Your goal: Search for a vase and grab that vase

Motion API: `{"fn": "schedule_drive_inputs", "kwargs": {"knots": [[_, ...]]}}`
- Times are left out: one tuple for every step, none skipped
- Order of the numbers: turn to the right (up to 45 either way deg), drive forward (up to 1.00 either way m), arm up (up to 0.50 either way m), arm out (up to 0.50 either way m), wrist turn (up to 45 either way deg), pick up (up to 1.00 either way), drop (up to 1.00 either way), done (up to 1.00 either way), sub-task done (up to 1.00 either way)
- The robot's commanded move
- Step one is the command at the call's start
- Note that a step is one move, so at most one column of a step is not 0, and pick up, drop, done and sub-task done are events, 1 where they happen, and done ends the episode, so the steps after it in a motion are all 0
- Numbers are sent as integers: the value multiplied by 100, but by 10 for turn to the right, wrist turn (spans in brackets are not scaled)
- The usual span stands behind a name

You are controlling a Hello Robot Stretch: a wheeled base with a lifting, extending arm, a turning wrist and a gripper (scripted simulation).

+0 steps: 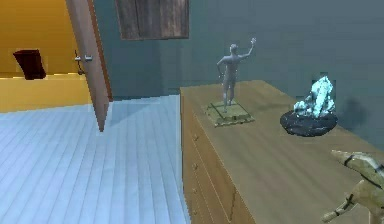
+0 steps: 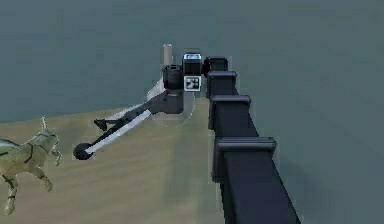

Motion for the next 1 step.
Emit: {"fn": "schedule_drive_inputs", "kwargs": {"knots": [[0, 0, 0, 0, 450, 0, 0, 0, 0]]}}
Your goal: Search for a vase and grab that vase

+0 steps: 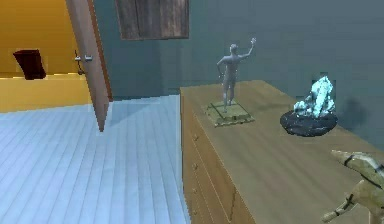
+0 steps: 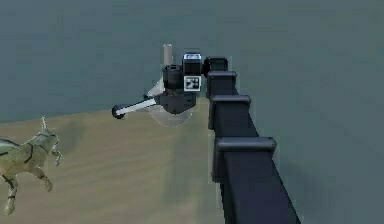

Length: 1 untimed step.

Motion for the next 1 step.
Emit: {"fn": "schedule_drive_inputs", "kwargs": {"knots": [[0, 0, 0, 0, 270, 0, 0, 0, 0]]}}
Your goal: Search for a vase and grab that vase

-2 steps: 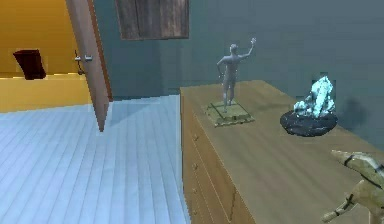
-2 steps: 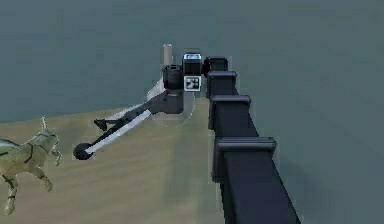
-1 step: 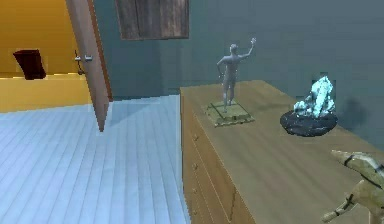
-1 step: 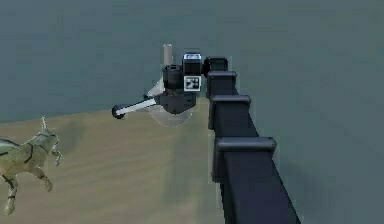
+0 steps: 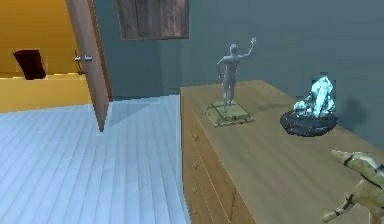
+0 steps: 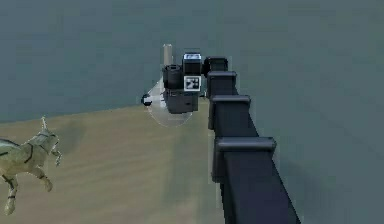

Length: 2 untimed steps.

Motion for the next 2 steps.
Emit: {"fn": "schedule_drive_inputs", "kwargs": {"knots": [[0, 0, 0, 0, 0, 100, 0, 0, 0], [0, 0, 0, 0, 0, 0, 0, 100, 0]]}}
